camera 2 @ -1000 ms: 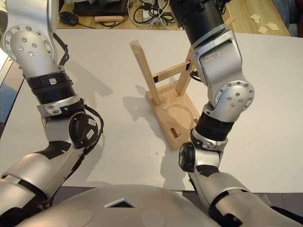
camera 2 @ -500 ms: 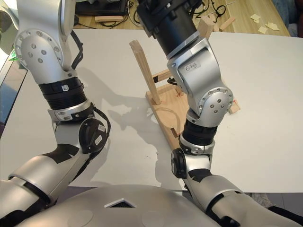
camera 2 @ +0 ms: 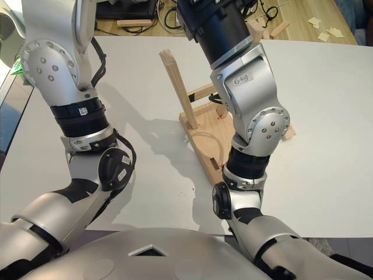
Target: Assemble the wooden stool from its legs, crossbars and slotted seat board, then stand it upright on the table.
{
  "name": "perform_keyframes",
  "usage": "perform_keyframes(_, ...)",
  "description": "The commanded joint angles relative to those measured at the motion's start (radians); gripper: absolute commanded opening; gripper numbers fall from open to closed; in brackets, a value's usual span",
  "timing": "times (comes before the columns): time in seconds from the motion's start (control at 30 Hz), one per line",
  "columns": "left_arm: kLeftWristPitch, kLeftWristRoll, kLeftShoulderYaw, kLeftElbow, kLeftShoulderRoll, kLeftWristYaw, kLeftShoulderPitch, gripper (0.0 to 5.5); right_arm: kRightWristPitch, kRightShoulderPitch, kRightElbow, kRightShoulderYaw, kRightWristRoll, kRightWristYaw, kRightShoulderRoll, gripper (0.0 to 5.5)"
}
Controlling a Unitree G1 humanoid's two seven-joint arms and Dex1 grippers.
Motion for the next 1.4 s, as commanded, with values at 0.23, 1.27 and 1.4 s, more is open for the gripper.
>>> perform_keyframes(0.23, 0.004, -0.051, -0.046, -0.020, -0.051, 0.024, 0.041, 0.98, -0.011, -0.001, -0.003, 0.016, 0.005, 0.025, -0.013, 1.15)
perform_keyframes(1.27, 0.087, 0.037, -0.061, 0.052, 0.196, -0.166, -0.017, 4.02, 0.120, 0.002, -0.019, -0.009, -0.016, 0.291, -0.303, 1.01)
perform_keyframes(1.4, 0.102, 0.048, -0.052, 0.076, 0.220, -0.202, -0.024, 4.68, 0.161, 0.016, -0.013, -0.008, 0.017, 0.324, -0.345, 1.01)
